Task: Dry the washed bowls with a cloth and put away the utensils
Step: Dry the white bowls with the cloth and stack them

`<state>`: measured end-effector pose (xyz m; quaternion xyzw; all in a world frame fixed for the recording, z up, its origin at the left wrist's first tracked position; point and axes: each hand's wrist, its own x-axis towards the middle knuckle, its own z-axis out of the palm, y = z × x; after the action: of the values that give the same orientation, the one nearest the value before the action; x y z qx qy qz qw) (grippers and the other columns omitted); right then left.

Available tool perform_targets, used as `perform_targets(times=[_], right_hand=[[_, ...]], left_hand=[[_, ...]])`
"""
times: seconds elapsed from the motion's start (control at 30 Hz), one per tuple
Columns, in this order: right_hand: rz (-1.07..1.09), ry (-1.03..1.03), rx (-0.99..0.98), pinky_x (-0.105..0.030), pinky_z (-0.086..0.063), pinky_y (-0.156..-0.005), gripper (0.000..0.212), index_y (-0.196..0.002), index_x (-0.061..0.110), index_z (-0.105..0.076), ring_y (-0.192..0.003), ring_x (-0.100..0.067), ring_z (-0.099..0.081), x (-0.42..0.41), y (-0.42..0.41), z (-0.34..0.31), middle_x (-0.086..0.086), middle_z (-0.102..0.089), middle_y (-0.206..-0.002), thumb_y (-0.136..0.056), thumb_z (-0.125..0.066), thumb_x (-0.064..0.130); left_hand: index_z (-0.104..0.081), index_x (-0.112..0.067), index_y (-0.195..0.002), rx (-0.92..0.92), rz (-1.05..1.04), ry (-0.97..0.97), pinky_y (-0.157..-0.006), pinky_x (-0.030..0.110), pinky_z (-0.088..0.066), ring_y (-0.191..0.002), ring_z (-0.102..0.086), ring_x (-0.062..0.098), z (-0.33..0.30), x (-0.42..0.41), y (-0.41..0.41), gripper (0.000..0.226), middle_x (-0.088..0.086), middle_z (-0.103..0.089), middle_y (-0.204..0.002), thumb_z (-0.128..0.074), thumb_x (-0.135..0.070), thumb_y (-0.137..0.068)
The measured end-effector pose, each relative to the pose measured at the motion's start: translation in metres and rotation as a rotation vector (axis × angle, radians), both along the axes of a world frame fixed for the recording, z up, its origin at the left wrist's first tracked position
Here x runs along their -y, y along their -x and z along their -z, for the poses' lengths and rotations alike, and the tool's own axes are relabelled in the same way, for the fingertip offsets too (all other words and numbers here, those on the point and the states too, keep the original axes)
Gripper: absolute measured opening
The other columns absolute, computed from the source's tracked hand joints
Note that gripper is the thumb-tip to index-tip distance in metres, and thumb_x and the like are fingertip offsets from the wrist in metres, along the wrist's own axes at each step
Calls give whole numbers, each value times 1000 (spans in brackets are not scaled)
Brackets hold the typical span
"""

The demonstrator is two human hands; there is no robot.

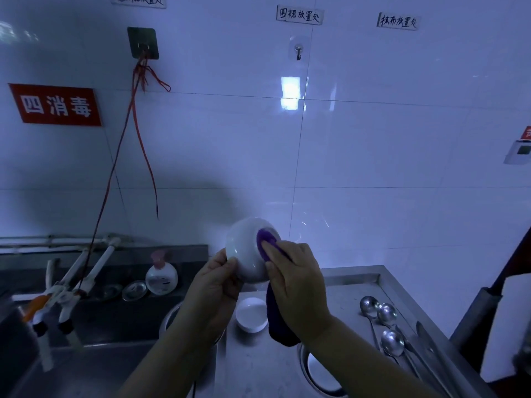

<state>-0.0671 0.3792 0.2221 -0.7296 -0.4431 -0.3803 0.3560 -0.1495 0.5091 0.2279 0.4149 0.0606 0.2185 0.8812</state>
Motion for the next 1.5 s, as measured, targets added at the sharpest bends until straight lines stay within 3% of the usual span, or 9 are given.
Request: perform_targets(times=[0.27,0.4,0.53,0.7,0.8,1.03,1.13,1.37,1.5], right_hand=[[36,122,267,-35,-50,-60,32,-99,6,-72,-73,-24,-56,25,-28,-3,-8,-69,-93,-98,-44,21],[61,100,235,-32,-49,-63,36,-105,7,-72,-77,-23,-54,18,-24,-12,-8,-69,-96,-99,-40,23],[-40,49,256,-35,-53,-65,38,-107,4,-71,-76,-25,-61,12,-12,-10,-11,-69,-96,-102,-39,24],[-18,81,291,-39,-52,-76,30,-115,12,-68,-91,-28,-62,-2,-6,-17,-9,-68,-108,-96,-51,27],[1,121,133,-39,-46,-78,33,-118,19,-65,-97,-26,-56,-8,-8,-29,-4,-64,-114,-95,-44,29],[-194,-14,-587,-34,-39,-97,32,-119,24,-64,-103,-11,-48,-4,-34,-39,14,-58,-105,-102,-38,17],[-133,26,-464,-24,-34,-95,36,-126,20,-60,-105,-11,-43,-5,-26,-37,6,-60,-115,-100,-35,22],[-103,107,-7,-41,-48,-82,36,-123,13,-63,-100,-28,-53,-11,-3,-20,-6,-62,-121,-96,-42,24],[-21,61,203,-43,-49,-87,31,-122,16,-64,-108,-27,-57,-10,-4,12,-6,-65,-122,-96,-54,29]], left_hand=[[-76,-7,-93,45,57,2,-64,27,-57,-85,-71,21,0,-6,2,32,14,-73,-97,-48,-9,-79],[-76,-5,-91,2,96,-7,-65,28,-58,-82,-71,21,3,-1,0,31,16,-73,-94,-48,-8,-77],[-63,-2,-108,12,111,-31,-67,29,-58,-87,-71,23,1,-1,1,33,17,-72,-100,-48,-10,-80],[-72,-11,-98,-40,103,-162,-68,26,-57,-90,-70,21,2,9,2,28,15,-71,-102,-51,-14,-80],[-73,-17,-96,-78,87,-257,-69,25,-56,-91,-69,21,3,11,4,27,12,-71,-103,-53,-17,-77],[-64,-10,-112,-89,125,-286,-77,30,-55,-102,-66,26,-3,0,11,36,12,-69,-111,-57,-15,-77],[-65,-8,-110,-95,115,-238,-77,29,-55,-101,-66,26,-1,4,9,35,16,-68,-111,-55,-14,-78],[-75,-11,-87,-106,95,-28,-66,28,-58,-83,-71,22,-7,16,6,29,15,-72,-95,-47,-7,-90],[-77,-9,-77,-119,91,139,-63,26,-59,-69,-70,18,-16,26,5,20,14,-72,-83,-58,-12,-74]])
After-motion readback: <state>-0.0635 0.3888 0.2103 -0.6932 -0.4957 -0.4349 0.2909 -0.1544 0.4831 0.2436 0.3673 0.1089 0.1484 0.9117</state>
